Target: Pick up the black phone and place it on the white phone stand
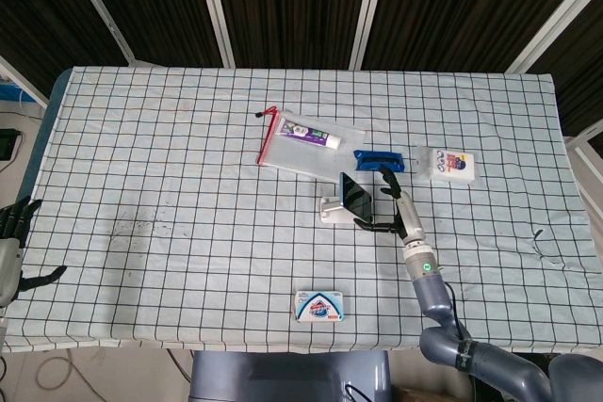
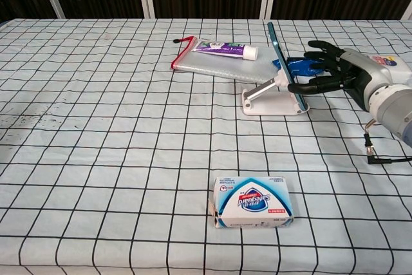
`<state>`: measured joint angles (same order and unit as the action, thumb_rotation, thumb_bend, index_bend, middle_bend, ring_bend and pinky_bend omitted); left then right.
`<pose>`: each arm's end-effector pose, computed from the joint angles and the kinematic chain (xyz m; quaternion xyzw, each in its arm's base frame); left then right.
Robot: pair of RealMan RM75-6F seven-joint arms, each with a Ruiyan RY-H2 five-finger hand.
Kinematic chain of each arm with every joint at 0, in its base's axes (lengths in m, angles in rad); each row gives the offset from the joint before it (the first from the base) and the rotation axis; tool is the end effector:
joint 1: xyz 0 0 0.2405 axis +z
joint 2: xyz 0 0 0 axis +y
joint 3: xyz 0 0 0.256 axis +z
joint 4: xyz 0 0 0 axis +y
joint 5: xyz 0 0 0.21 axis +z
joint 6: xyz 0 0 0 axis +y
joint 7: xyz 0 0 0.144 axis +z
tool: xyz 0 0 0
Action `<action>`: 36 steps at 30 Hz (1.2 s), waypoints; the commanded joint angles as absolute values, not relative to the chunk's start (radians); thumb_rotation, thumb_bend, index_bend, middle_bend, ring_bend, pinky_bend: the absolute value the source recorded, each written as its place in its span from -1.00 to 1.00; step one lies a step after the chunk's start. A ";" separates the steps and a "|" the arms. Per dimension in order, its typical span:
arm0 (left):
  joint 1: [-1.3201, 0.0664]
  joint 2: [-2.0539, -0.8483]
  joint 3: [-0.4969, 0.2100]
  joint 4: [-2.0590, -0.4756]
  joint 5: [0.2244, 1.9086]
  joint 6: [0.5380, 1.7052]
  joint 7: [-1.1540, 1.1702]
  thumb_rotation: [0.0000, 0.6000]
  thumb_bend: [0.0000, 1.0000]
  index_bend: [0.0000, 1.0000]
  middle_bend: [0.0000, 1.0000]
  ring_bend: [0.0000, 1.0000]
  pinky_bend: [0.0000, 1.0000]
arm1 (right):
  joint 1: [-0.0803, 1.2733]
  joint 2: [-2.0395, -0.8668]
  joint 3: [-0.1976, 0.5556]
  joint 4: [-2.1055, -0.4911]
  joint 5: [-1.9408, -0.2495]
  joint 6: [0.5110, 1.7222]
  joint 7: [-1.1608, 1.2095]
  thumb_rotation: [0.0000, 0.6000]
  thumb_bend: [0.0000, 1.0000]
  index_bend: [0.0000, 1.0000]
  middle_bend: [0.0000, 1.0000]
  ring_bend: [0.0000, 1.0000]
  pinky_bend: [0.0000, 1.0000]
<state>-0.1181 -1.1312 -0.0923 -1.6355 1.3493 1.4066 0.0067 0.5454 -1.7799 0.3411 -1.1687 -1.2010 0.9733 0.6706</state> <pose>-0.3192 0.1987 0.1560 -0.5552 -0.4332 -0.3744 0.6033 -0.2093 -0.3475 -0.0395 0.3731 -0.6861 0.5642 0.2678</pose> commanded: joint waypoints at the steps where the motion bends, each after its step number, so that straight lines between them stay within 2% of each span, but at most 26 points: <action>1: -0.118 -1.131 -0.092 -1.635 1.349 1.407 0.007 1.00 -1.00 -1.00 -1.00 -1.00 -1.00 | 0.543 -1.771 0.339 -1.183 -1.194 0.969 0.653 1.00 -1.00 -1.00 -0.99 -0.98 -0.70; 9: -0.116 -1.130 -0.092 -1.636 1.353 1.413 0.006 1.00 -1.00 -1.00 -1.00 -1.00 -1.00 | 0.515 -1.704 0.304 -1.259 -1.196 0.973 0.566 1.00 -1.00 -1.00 -1.00 -1.00 -0.72; 16: -0.111 -1.129 -0.087 -1.632 1.368 1.425 0.007 1.00 -1.00 -1.00 -1.00 -1.00 -1.00 | 0.445 -1.535 0.236 -1.395 -1.235 1.037 0.401 1.00 -1.00 -1.00 -1.00 -1.00 -0.72; 25: -0.106 -1.134 -0.079 -1.622 1.388 1.443 0.032 1.00 -1.00 -1.00 -1.00 -1.00 -1.00 | 0.315 -1.279 0.164 -1.592 -1.251 1.205 0.115 1.00 -1.00 -1.00 -1.00 -1.00 -0.72; 36: -0.098 -1.134 -0.083 -1.618 1.384 1.462 0.061 1.00 -1.00 -1.00 -1.00 -1.00 -1.00 | 0.200 -1.176 0.081 -1.597 -1.338 1.431 -0.242 1.00 -1.00 -1.00 -1.00 -1.00 -0.72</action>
